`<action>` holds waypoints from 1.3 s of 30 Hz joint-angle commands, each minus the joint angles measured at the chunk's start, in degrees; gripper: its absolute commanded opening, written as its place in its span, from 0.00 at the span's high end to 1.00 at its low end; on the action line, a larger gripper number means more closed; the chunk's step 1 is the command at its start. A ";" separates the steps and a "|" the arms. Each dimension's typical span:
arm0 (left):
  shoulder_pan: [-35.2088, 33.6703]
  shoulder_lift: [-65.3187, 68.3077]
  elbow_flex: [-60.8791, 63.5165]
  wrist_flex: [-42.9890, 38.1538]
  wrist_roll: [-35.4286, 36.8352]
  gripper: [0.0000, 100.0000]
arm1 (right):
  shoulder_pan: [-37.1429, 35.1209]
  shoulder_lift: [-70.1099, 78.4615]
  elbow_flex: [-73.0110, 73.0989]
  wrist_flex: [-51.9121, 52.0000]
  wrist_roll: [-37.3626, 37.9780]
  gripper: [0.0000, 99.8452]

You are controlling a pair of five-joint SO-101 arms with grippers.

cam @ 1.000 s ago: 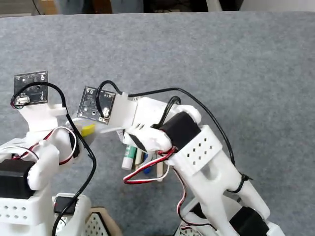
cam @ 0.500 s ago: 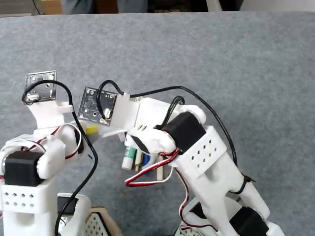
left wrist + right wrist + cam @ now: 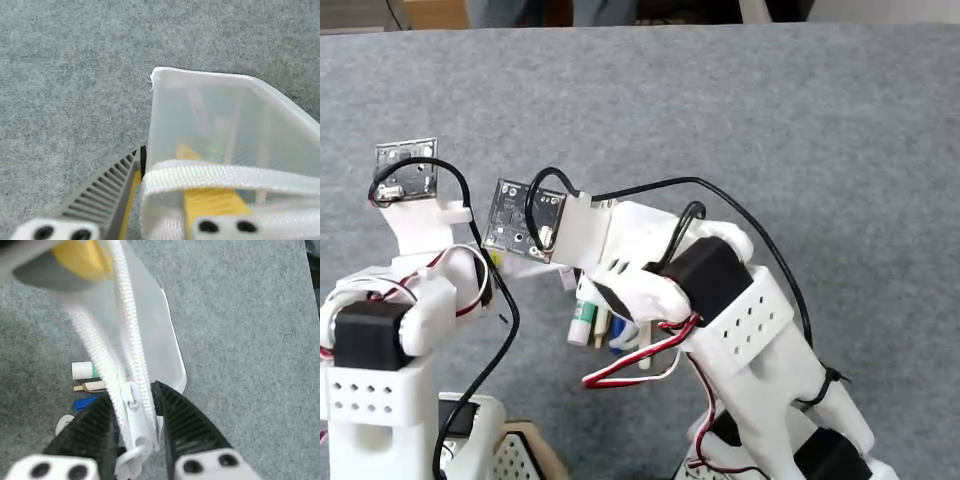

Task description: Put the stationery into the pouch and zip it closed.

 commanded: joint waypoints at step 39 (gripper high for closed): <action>0.48 0.18 -0.13 -0.70 -0.53 0.97 | 0.35 -2.07 -10.42 3.25 -1.05 0.56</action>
